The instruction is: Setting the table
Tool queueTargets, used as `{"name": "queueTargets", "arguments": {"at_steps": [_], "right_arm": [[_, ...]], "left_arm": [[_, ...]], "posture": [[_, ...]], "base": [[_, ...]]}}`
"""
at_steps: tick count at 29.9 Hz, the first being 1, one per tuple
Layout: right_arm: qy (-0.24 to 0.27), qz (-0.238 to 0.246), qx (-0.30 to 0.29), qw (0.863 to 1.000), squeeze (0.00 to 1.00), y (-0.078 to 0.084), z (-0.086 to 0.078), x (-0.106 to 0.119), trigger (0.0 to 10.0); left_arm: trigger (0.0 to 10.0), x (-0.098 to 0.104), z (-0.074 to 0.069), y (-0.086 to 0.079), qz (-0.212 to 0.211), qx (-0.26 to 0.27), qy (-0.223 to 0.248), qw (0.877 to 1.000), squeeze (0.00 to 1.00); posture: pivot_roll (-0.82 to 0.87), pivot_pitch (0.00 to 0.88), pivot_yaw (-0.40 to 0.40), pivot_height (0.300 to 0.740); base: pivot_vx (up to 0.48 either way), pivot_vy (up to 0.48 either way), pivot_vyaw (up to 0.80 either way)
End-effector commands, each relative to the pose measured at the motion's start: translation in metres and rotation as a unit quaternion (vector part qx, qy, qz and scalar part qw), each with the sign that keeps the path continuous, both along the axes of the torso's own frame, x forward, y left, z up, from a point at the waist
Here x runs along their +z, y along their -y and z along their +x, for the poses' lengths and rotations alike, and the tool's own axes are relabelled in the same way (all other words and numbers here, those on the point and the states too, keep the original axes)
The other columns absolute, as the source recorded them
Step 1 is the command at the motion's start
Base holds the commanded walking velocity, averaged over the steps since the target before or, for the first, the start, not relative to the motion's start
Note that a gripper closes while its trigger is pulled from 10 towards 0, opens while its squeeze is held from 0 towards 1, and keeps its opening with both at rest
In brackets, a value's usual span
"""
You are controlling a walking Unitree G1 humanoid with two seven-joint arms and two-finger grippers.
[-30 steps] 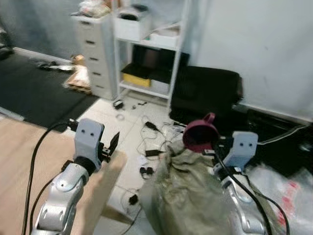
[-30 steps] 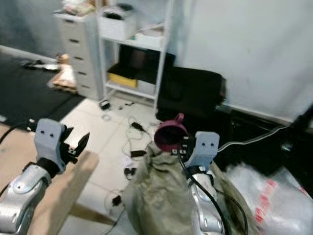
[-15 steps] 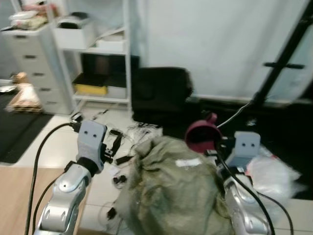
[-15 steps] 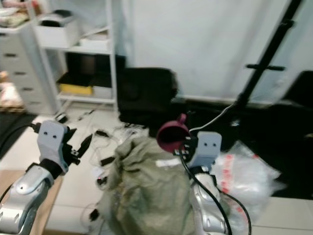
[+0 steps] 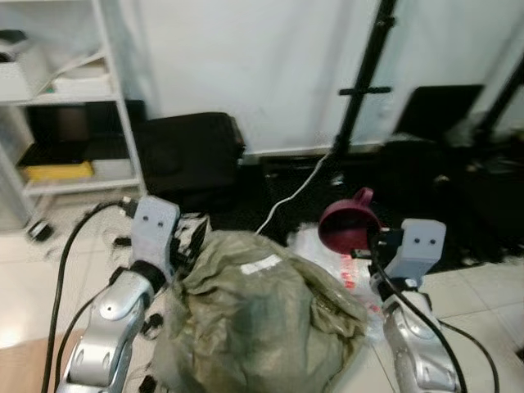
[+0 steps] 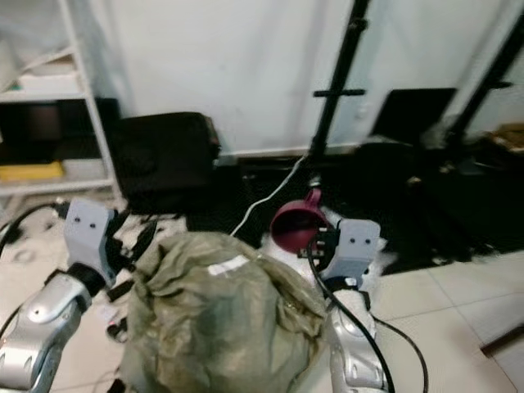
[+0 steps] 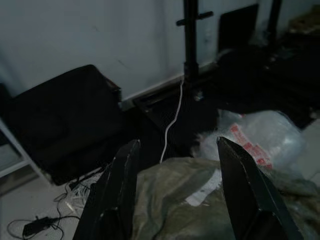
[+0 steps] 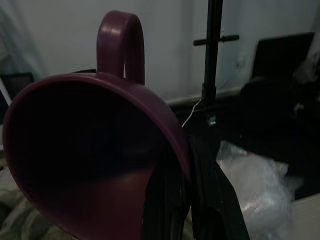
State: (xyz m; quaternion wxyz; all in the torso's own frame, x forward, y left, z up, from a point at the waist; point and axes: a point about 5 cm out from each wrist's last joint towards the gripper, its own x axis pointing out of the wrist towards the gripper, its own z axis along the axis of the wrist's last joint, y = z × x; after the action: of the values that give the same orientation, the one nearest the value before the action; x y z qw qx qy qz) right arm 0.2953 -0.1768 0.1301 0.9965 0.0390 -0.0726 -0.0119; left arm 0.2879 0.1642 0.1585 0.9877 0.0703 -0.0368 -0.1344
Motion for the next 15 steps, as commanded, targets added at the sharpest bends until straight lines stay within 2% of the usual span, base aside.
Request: {"name": "queueTargets", "arguments": {"at_steps": [1,15], "right_arm": [[-0.001,0.001,-0.003,1.0,0.0,0.0014,-0.0007,-0.0007,10.0],[-0.002,0.001,-0.004,1.0,0.0,0.0013,-0.0012,-0.0012,10.0]], "left_arm": [[10.0,-0.0056,-0.0004,-0.0001,-0.003,0.0,-0.013,1.0,0.0],[10.0,-0.0057,-0.0001,0.0008,-0.004,-0.002,-0.014,1.0,0.0]], "posture": [[-0.02,0.006,0.07,0.74],[-0.02,0.007,0.07,0.74]], "base": [[0.0,0.0,-0.8],[0.0,0.0,-0.8]]}}
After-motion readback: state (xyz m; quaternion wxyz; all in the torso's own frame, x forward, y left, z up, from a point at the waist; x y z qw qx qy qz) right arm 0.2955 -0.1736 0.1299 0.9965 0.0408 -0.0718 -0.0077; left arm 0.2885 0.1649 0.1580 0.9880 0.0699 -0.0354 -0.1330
